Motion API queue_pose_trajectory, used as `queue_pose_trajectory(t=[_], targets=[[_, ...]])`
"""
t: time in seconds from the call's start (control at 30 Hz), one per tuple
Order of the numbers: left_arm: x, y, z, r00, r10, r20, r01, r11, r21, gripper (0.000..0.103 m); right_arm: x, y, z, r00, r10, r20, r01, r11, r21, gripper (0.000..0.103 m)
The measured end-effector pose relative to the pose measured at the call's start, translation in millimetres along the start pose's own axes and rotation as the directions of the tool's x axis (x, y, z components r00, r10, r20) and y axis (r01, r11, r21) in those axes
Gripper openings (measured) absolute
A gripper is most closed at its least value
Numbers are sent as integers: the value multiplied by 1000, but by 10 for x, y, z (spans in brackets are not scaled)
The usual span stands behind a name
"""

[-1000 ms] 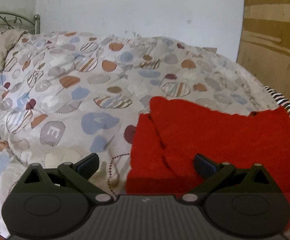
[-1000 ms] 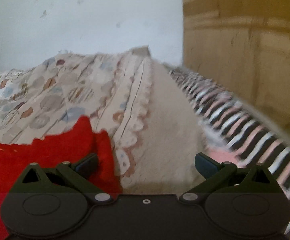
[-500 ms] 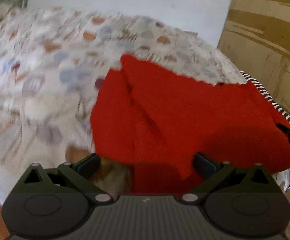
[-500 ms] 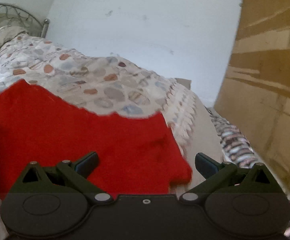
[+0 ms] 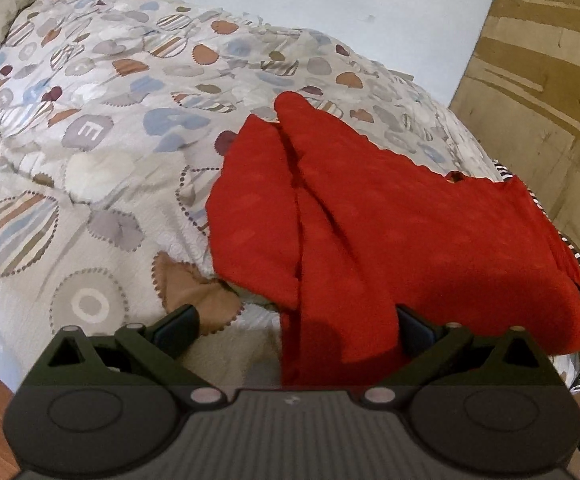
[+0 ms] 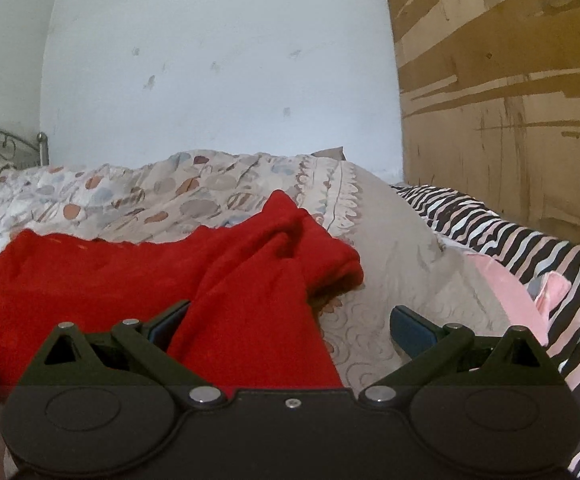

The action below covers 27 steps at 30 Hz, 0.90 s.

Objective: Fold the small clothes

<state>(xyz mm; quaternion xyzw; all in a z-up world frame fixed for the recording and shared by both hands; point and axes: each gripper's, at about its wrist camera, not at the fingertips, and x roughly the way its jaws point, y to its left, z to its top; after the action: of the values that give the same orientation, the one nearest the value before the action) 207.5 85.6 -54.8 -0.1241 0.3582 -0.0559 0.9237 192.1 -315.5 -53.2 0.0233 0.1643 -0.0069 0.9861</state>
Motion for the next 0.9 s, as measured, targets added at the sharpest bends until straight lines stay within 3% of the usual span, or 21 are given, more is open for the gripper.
queue_pose_trajectory(t=[0.27,0.37,0.53,0.63,0.8,0.9], targets=[[-31,14,56,999,7,-46,-9,999,-42,102,-23,96,314,993,-19,-114,19,1000,-5,103],[-25,22,67,998,6,-58,-9,999,-49,102,-149,221,443,998,-6,-66,5,1000,-18,103],[-24,10,75,998,8,-66,-12,998,-58,102,-229,571,580,999,51,-15,-53,989,-135,103],[-26,13,86,997,7,-73,-12,998,-59,102,-151,728,619,993,112,-43,-117,980,-164,103],[-23,19,83,997,4,-73,-9,998,-60,102,-50,957,587,988,139,-66,-150,968,-202,103],[-24,18,80,997,3,-73,-8,998,-59,102,33,1091,405,988,92,-125,-124,950,-286,103]])
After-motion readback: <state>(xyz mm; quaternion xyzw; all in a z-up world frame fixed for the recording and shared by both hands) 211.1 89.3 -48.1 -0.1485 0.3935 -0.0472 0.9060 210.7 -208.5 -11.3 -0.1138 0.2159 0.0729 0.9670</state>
